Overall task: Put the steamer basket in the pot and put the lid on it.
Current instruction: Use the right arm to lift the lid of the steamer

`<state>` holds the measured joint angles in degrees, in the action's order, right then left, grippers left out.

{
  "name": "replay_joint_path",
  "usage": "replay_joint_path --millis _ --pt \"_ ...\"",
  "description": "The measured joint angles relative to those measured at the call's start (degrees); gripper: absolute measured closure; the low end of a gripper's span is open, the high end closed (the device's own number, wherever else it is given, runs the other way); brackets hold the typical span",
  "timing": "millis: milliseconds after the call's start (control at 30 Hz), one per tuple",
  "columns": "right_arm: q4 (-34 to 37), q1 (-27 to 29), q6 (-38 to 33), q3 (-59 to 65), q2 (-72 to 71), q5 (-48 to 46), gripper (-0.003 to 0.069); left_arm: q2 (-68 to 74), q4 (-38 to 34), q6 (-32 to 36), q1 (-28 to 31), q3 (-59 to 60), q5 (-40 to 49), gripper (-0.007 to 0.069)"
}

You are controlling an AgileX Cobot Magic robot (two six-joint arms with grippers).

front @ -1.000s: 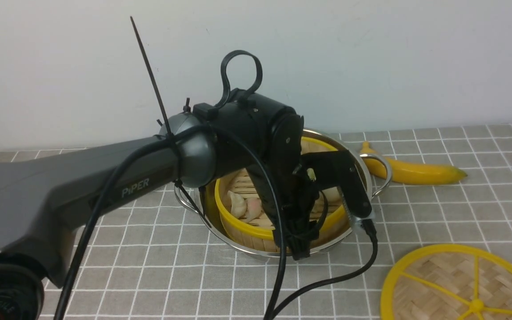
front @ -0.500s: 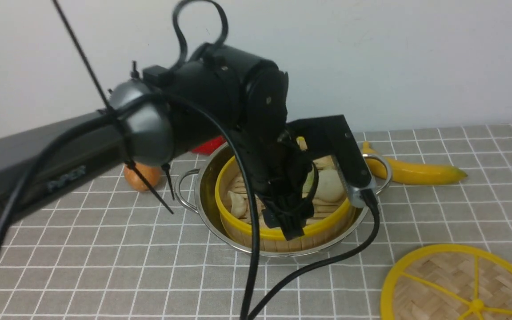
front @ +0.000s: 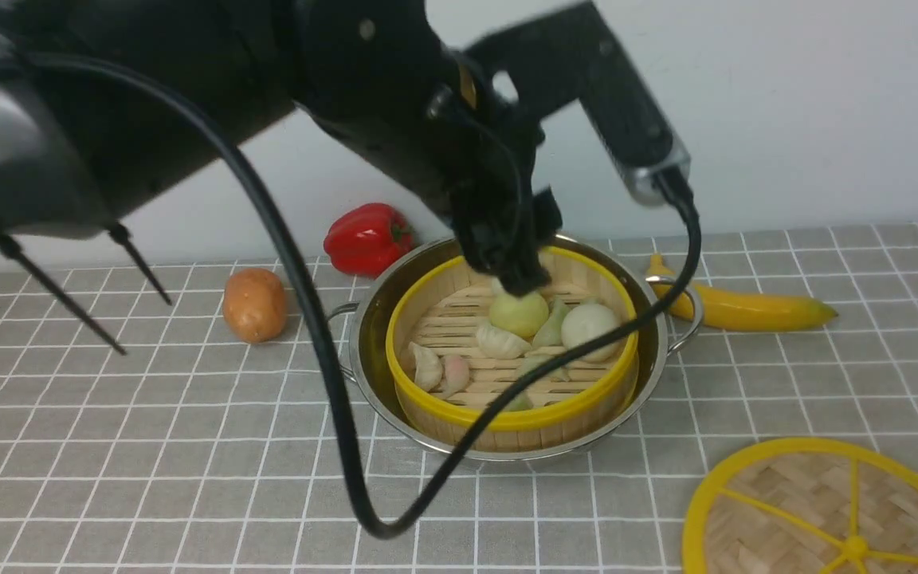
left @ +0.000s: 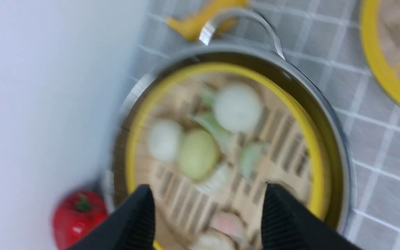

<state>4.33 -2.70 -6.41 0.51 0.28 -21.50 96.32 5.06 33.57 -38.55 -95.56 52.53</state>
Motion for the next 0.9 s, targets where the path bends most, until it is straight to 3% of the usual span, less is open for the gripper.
replay_joint_path --millis 333,533,700,733,767,800,867,900 --pt "0.0 0.0 0.0 0.0 0.0 0.0 0.0416 -0.2 2.5 -0.4 0.0 -0.1 -3.1 0.0394" --pt "0.0 0.0 0.0 0.0 0.0 0.0 0.0416 -8.1 2.7 -8.9 2.0 4.1 -3.3 0.0442" --pt "0.0 0.0 0.0 0.0 0.0 0.0 0.0416 -24.5 2.4 -19.5 9.7 13.7 -9.2 0.0447" --pt "0.0 0.0 0.0 0.0 0.0 0.0 0.0416 -30.1 2.3 -21.6 14.3 18.4 -12.0 0.0447" --pt "0.0 0.0 0.0 0.0 0.0 0.0 0.0416 -31.0 2.2 -21.9 14.9 19.1 -12.8 0.0447" --pt "0.0 0.0 0.0 0.0 0.0 0.0 0.0416 -38.7 2.0 -23.0 20.7 26.6 -16.1 0.0445" --pt "0.0 0.0 0.0 0.0 0.0 0.0 0.0416 -47.6 1.3 -23.6 27.1 35.8 -20.1 0.0444" --pt "0.0 0.0 0.0 0.0 0.0 0.0 0.0416 -48.5 1.1 -23.6 27.8 36.7 -20.9 0.0444"
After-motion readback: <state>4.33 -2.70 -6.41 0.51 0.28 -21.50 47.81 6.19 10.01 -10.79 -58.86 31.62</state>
